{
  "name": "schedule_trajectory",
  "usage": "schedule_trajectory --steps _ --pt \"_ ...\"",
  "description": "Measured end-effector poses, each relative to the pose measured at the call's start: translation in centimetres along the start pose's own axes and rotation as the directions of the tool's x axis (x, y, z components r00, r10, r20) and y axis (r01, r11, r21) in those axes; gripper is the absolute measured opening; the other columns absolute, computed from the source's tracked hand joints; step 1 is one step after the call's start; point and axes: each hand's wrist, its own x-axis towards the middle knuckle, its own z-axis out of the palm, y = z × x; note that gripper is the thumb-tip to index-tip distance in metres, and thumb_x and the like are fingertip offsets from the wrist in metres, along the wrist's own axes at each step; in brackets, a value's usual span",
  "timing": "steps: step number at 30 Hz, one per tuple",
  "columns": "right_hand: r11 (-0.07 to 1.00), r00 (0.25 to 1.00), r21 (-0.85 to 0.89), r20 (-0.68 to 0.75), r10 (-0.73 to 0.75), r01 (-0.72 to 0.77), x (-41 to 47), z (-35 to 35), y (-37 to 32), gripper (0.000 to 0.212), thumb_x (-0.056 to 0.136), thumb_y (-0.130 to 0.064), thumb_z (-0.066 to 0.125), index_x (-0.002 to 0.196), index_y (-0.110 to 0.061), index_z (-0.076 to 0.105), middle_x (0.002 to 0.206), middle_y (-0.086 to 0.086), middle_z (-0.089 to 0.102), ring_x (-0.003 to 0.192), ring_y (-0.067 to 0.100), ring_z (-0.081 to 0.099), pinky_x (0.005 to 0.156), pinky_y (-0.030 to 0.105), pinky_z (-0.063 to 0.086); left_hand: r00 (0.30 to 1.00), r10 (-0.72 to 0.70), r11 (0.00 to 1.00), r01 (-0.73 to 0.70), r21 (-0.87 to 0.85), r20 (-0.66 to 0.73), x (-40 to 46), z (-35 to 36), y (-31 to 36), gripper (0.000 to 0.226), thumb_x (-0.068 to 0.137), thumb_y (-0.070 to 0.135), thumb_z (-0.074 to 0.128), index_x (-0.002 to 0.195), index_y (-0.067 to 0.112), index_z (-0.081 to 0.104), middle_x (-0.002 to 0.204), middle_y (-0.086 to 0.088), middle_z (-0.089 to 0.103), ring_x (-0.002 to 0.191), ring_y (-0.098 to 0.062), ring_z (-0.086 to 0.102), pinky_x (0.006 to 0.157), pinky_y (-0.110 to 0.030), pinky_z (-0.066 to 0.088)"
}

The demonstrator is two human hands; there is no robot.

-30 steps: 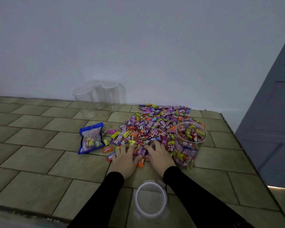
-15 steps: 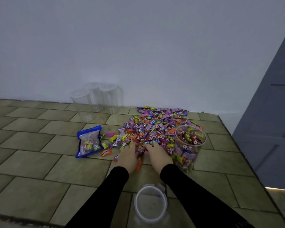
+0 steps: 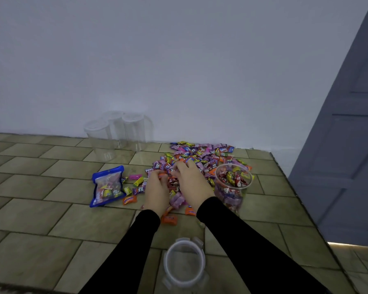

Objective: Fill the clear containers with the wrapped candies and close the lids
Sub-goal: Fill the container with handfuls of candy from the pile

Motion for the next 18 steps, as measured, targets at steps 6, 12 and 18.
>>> schedule_trajectory --steps 6,12,18 --pt "0.978 0.987 0.196 -0.156 -0.046 0.077 0.3 -5.5 -0.6 0.021 0.102 -0.018 0.043 0.117 -0.011 0.055 0.106 0.000 0.043 0.083 0.007 0.048 0.072 0.012 0.035 0.996 0.082 0.968 -0.085 -0.236 -0.020 -0.4 1.2 3.9 0.026 0.104 0.023 0.038 0.121 0.006 0.049 0.110 -0.009 0.059 0.091 -0.018 0.051 0.065 -0.025 0.033" --pt "0.915 0.935 0.403 -0.335 0.120 0.028 -0.1 -9.1 2.6 0.017 0.101 -0.023 0.043 0.106 -0.015 0.057 0.097 0.004 0.058 0.084 0.011 0.052 0.070 0.013 0.036 1.000 -0.003 0.878 0.016 -0.478 0.029 -1.1 2.7 7.0 0.024 0.104 0.030 0.036 0.119 0.015 0.047 0.119 -0.007 0.055 0.100 -0.016 0.049 0.076 -0.020 0.042" --pt "0.779 0.860 0.627 -0.396 0.322 -0.003 -0.9 -10.3 6.1 0.015 0.102 -0.025 0.043 0.107 -0.019 0.055 0.087 -0.013 0.054 0.076 0.000 0.051 0.065 0.008 0.039 0.993 -0.002 0.773 0.077 -0.630 0.119 -2.1 4.2 9.8 0.022 0.104 0.034 0.035 0.121 0.024 0.044 0.105 0.010 0.050 0.084 0.002 0.047 0.078 -0.024 0.042"
